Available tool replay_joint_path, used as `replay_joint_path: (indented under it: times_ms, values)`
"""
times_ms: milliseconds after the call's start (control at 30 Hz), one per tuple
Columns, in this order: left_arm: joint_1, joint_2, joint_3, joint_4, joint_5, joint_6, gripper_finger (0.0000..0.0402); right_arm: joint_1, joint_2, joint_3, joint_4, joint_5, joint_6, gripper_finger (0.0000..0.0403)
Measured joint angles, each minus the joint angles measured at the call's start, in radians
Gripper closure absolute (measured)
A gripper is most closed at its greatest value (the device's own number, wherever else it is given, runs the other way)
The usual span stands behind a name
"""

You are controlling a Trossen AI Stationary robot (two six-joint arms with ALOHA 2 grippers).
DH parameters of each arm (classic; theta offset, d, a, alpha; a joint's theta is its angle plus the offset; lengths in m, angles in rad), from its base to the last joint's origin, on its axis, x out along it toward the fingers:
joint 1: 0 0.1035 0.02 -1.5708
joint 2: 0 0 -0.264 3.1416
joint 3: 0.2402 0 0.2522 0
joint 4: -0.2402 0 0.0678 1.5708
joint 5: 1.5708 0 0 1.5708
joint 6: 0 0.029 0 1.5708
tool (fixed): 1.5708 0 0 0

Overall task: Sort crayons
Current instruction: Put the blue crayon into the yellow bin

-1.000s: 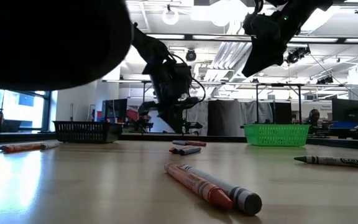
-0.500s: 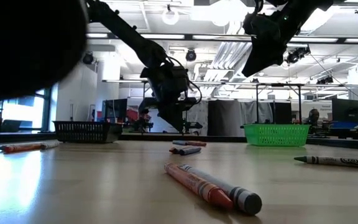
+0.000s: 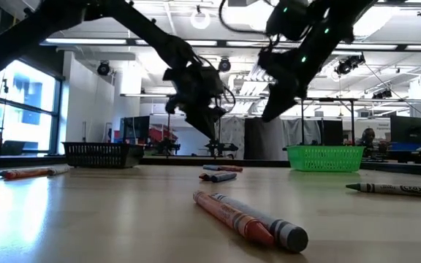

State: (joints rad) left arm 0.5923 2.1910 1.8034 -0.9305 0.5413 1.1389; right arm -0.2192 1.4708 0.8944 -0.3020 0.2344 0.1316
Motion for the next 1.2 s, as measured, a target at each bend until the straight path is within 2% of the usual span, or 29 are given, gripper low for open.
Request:
replay_joint_path:
  times_ms: [133, 267, 367, 533, 600, 867, 1000, 1200]
  values:
    - [0.033, -0.04, 0.0, -0.062, 0.003, -0.085, 0.0401, -0.045, 0.078, 0.0, 0.121, -0.01, -0.019, 0.0314]
    - [0.067, -0.077, 0.0, -0.112, -0.017, -0.161, 0.0401, -0.096, 0.171, 0.0, 0.282, -0.123, -0.032, 0.0314]
    - [0.079, -0.108, 0.0, -0.122, -0.103, -0.217, 0.0401, -0.124, 0.251, 0.0, 0.405, -0.19, -0.043, 0.0314]
    - [0.087, -0.154, 0.0, -0.114, -0.295, -0.342, 0.0401, -0.148, 0.356, 0.0, 0.568, -0.195, -0.023, 0.0314]
    - [0.088, -0.171, 0.0, -0.118, -0.328, -0.392, 0.0401, -0.151, 0.394, 0.011, 0.607, -0.196, 0.002, 0.0314]
    - [0.091, -0.255, -0.039, -0.11, -0.373, -0.573, 0.0401, -0.153, 0.494, 0.154, 0.564, -0.195, -0.008, 0.0314]
    - [0.092, -0.321, -0.1, -0.108, -0.466, -0.632, 0.0401, -0.155, 0.512, 0.231, 0.44, -0.157, -0.054, 0.0314]
    - [0.095, -0.464, -0.223, -0.018, -0.498, -0.713, 0.0401, -0.161, 0.513, 0.288, 0.357, -0.106, -0.069, 0.0314]
